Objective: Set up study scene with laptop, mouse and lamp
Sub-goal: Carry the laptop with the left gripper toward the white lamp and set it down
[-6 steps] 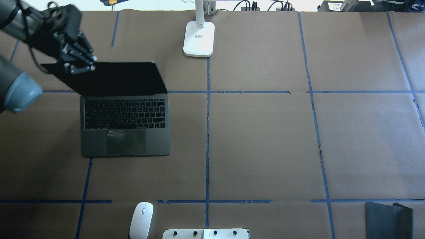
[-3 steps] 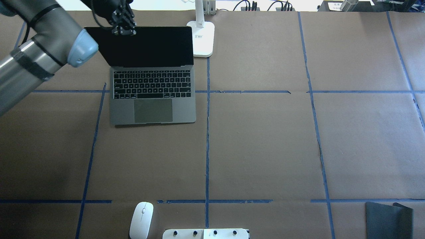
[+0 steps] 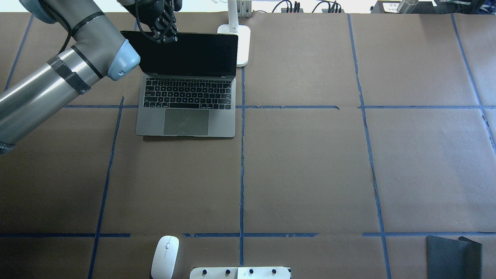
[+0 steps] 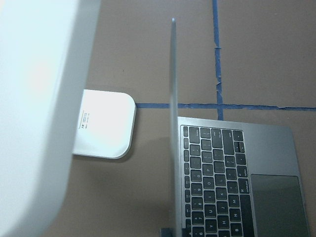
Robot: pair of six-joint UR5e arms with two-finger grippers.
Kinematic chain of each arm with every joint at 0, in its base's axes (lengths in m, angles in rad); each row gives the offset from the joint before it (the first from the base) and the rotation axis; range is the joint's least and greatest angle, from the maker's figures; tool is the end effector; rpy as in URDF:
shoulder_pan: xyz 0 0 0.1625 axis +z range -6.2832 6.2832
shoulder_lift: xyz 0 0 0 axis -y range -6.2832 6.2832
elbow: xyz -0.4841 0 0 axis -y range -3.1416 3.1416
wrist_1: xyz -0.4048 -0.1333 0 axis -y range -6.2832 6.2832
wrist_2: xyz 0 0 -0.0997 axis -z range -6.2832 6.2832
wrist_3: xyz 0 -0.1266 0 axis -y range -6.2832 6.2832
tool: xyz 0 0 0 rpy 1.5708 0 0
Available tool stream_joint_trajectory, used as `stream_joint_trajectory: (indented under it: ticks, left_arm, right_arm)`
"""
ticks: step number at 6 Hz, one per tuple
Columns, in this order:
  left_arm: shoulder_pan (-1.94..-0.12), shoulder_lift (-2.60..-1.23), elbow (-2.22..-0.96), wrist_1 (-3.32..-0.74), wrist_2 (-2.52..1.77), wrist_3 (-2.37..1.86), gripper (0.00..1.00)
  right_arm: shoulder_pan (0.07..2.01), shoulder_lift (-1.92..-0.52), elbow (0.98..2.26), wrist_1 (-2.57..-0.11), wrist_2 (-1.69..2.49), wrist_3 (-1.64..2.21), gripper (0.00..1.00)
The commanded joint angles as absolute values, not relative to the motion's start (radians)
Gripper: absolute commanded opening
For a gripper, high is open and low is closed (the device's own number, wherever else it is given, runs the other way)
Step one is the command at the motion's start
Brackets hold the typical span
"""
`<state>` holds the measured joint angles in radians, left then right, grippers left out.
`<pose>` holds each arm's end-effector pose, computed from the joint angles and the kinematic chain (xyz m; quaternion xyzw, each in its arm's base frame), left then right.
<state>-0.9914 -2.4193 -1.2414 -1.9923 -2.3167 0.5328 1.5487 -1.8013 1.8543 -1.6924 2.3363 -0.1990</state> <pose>0.4250 -0.7360 0.2560 0.4143 0.3346 0.5785 0.6179 0.0370 -0.3878 0.7103 0.0013 -0.3746 -0.0895 0.9228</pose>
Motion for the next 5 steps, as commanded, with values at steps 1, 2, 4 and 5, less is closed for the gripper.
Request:
stream_joint_trajectory:
  ticks: [1, 2, 4, 5]
  left_arm:
    - [-0.989, -2.416, -1.241, -2.002, -2.312, 0.528, 0.64]
    - [-0.991, -2.416, -1.247, -2.003, -2.312, 0.528, 1.0]
    - [-1.081, -2.387, -1.281, -1.99, -2.389, 0.529, 1.0]
    - [-1.138, -2.337, -1.305, -1.987, -2.461, 0.529, 1.0]
  right_arm:
    - [1.549, -1.802, 1.853, -1.694, 2.336, -0.198, 1.0]
    - [1.549, -1.802, 1.853, -1.694, 2.336, -0.198, 1.0]
    - [1.549, -1.802, 1.853, -1.692, 2.336, -0.199, 1.0]
    - [1.549, -1.801, 1.855, -1.692, 2.336, -0.199, 1.0]
